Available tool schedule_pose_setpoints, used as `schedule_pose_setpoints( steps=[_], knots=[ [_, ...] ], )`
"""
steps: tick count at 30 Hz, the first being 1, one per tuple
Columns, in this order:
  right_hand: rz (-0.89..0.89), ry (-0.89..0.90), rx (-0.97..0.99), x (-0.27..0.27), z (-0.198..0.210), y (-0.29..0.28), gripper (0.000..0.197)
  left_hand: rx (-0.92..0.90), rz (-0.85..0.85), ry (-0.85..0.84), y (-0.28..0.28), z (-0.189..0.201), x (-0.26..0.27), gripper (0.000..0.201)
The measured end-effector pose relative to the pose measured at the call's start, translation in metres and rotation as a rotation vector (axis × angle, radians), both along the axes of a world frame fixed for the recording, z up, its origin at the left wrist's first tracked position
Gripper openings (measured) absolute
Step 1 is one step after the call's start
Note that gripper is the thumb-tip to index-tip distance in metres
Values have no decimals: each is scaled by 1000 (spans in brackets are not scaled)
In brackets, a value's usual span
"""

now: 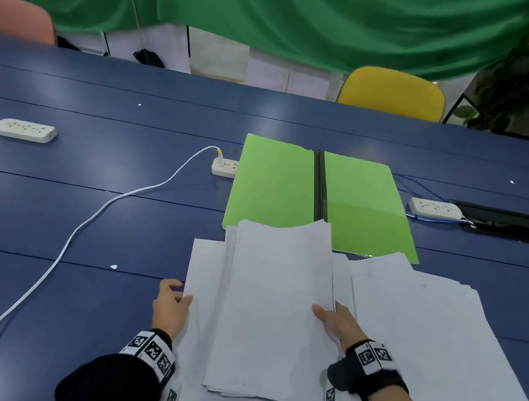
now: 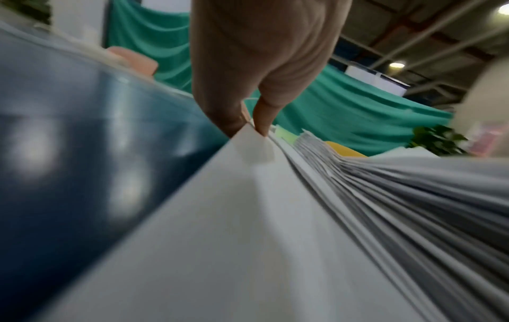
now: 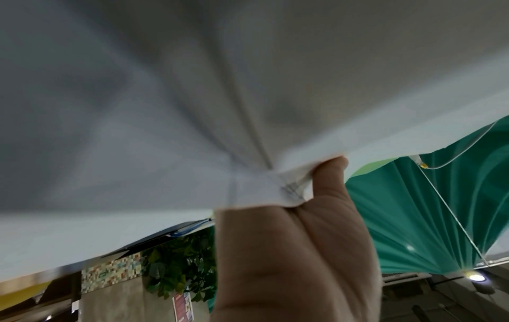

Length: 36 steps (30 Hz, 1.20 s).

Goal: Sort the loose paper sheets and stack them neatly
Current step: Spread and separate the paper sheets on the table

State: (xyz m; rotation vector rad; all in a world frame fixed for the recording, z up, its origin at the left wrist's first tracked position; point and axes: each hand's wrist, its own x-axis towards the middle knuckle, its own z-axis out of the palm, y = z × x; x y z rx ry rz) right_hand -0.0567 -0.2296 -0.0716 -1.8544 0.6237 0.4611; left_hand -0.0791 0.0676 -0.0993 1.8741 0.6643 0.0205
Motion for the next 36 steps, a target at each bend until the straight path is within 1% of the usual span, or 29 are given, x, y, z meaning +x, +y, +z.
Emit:
schedule_pose_setpoints(
  steps=[2,3,6,9,11,13,15,16,17,19,20,22,25,29,33,36],
  knots=[
    [-9,-45,37,-8,-1,-1,34,-39,25,4,2,-1,-1,28],
    [-13,-68,66,-10,1,-1,32,-39,18,9,2,-1,-1,28],
    [-37,-135,166,-13,9,-2,27,3,-48,24,-2,-4,-1,22],
    [-81,-164,310,-16,18,-1,25,59,-123,53,-5,-5,-2,28],
    [-92,-160,428,-18,23,2,23,6,-99,17,-5,-2,-1,33],
    [-78,-142,466,-19,21,2,24,-89,-21,-34,-4,3,0,34],
    [-57,-111,394,-19,16,1,29,-79,8,-51,-3,4,0,26],
    [-37,-90,315,-19,10,1,32,-45,-5,-51,-2,5,-1,22],
    [-1,-74,218,-20,6,1,34,-5,-24,-50,-1,4,0,21],
    [63,-54,28,-20,-3,1,36,85,-93,-54,-2,1,1,27],
    [76,-47,-17,-19,-6,2,37,133,-130,-61,-3,1,1,31],
    [95,-55,-49,-17,-7,3,37,203,-182,-64,-6,3,1,35],
    [99,-57,-64,-17,-3,4,37,244,-219,-74,-13,5,-1,33],
    [90,-52,-57,-18,-2,4,37,382,-284,-86,-17,2,-3,43],
    [96,-45,-57,-18,-4,2,36,418,-295,-70,-17,1,-4,34],
    [105,-31,-65,-18,-3,2,38,404,-288,-72,-14,-1,-5,26]
  ],
)
